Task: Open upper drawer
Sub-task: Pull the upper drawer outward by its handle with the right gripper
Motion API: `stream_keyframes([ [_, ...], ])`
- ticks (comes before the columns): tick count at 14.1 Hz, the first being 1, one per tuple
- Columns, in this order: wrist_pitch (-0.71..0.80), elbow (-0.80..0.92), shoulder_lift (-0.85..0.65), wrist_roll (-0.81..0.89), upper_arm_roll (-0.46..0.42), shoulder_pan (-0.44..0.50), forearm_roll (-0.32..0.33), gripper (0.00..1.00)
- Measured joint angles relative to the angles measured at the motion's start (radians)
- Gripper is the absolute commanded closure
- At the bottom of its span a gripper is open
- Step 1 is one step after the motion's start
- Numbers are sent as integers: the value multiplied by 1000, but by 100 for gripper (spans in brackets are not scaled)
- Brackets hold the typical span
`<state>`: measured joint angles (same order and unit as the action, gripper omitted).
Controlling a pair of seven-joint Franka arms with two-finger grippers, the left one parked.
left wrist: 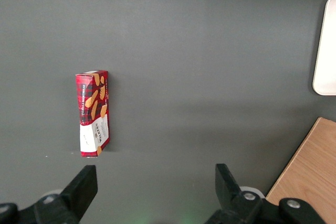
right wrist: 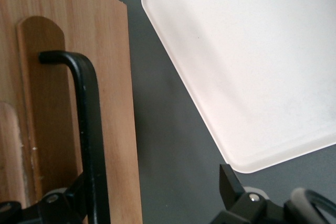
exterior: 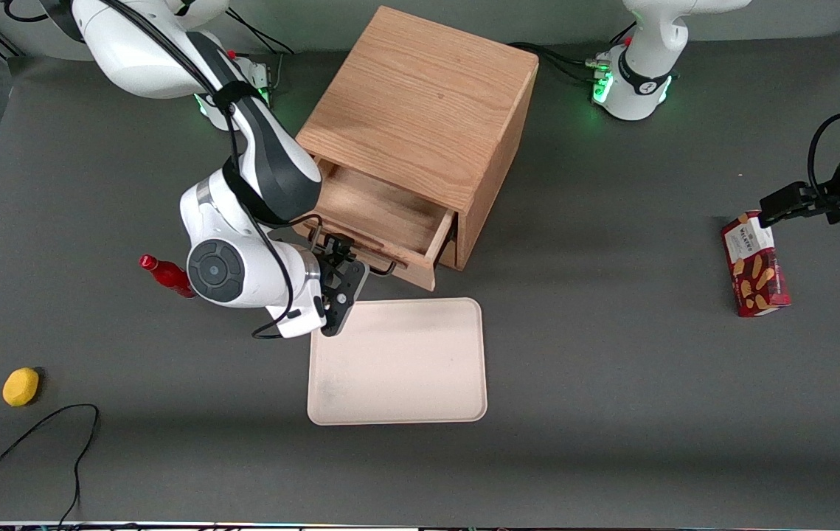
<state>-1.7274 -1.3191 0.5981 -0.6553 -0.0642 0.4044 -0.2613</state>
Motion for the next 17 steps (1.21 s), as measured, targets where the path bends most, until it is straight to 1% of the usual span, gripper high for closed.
stream_keyframes([
  [17, -23, 25, 6, -75, 0, -35, 0, 0],
])
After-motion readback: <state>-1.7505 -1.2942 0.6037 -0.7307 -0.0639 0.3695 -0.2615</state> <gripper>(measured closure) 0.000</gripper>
